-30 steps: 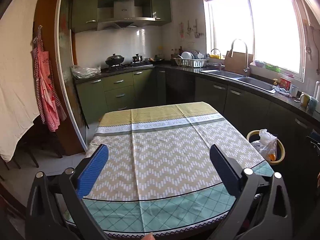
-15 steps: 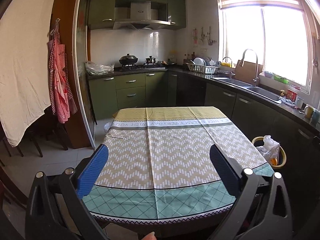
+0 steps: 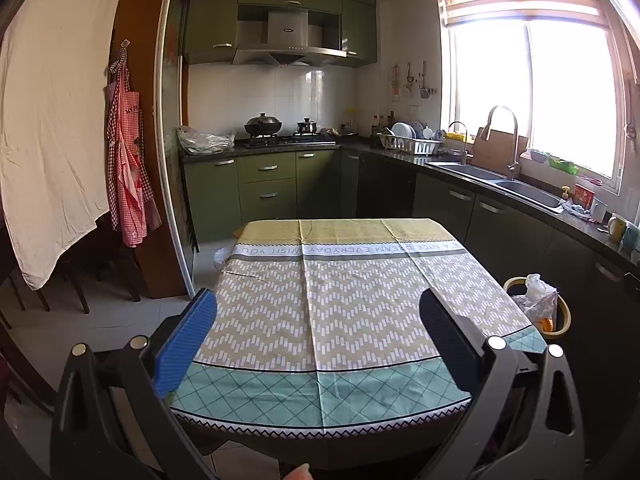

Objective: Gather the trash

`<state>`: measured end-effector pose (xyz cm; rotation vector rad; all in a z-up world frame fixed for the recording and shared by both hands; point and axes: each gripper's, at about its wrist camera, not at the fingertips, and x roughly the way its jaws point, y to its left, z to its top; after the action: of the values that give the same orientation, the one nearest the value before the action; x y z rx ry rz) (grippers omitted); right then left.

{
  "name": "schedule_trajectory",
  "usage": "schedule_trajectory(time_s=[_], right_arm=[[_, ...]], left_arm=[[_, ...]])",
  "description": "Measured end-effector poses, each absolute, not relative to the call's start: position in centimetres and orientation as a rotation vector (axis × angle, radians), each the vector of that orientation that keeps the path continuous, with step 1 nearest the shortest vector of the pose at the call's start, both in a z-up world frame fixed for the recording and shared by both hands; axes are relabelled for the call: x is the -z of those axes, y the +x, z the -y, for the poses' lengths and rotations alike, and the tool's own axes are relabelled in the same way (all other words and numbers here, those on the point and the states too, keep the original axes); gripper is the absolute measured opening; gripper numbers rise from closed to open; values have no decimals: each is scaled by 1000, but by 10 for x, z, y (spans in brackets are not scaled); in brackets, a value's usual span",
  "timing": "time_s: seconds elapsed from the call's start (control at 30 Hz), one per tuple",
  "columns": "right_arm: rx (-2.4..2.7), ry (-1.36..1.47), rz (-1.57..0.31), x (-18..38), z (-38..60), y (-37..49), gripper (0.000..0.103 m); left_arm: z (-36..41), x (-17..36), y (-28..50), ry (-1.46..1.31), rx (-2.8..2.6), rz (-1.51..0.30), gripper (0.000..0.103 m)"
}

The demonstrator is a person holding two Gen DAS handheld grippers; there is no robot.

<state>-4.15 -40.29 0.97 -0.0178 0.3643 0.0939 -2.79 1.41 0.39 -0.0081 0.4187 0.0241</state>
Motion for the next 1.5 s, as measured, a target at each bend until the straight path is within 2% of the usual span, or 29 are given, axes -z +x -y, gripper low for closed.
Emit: schedule_trajectory(time_s=[1.5], right_arm=[[-96,-16,-364,-7,409,-35,99]], left_arm=[[-4,-1,-26,20,-11,-430,97]])
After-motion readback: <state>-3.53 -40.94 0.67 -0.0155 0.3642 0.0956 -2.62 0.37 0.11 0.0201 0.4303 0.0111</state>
